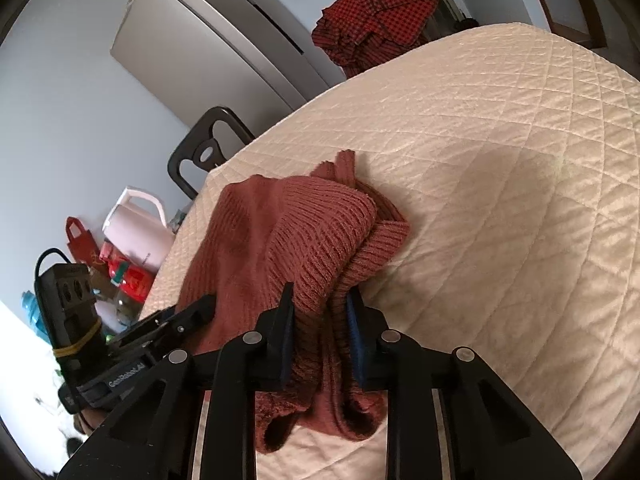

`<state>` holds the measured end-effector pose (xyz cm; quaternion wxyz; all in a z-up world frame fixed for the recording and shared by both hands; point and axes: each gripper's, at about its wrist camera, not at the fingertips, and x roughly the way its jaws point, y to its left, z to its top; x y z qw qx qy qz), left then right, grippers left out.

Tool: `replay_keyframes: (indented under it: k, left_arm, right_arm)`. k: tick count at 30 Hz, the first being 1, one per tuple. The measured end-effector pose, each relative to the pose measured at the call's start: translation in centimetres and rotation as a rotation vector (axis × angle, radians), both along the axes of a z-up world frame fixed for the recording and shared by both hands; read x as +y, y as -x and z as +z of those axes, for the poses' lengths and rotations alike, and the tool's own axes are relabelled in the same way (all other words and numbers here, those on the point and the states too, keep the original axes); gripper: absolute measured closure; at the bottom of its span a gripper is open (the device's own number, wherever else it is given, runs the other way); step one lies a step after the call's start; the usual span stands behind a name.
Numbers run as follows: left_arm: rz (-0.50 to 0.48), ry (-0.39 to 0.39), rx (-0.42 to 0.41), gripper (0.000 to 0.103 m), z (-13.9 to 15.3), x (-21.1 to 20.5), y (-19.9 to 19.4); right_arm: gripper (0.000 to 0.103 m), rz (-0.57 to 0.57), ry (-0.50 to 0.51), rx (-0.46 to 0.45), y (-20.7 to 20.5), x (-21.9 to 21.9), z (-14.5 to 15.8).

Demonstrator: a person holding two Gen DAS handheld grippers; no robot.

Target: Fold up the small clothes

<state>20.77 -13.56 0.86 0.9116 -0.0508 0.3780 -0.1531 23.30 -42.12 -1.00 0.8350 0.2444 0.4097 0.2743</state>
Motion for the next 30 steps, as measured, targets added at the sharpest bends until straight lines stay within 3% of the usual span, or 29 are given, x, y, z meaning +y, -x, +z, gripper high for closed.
replay_keyframes:
  k: [3,8,18,24,27,28,30]
  left_arm:
    - [0.004,0.015,-0.017,0.067,1.1,1.2,0.9]
    - [0.034,-0.024,-0.068,0.067,3.0,3.4,2.1]
    - [0.155,-0.105,-0.098,0.067,5.2,11.2,1.9]
    - [0.191,-0.083,-0.02,0.067,2.1,15.2,0.6]
    - [0.201,-0.04,0.038,0.063,-0.4,16.6,0.4]
    - [0.212,-0.013,0.048,0.06,-1.0,17.0,0.5]
    - [0.219,0.034,0.043,0.059,-1.2,17.6,1.1]
  right_arm:
    - [0.08,0.034,-0.016,-0.026,0.9,1.1,1.4]
    - [0.081,0.113,-0.013,-0.079,1.2,5.1,3.7]
    - [0.08,0.253,-0.061,-0.097,-1.1,14.3,4.2]
    - [0.08,0.27,-0.02,-0.026,-2.5,16.6,1.0]
    - [0.075,0.251,0.04,0.024,-2.6,15.7,-1.0]
    - [0.067,0.242,0.031,0.035,-2.7,15.0,-1.3]
    - [0.065,0.221,0.023,0.044,-2.7,14.1,-1.4]
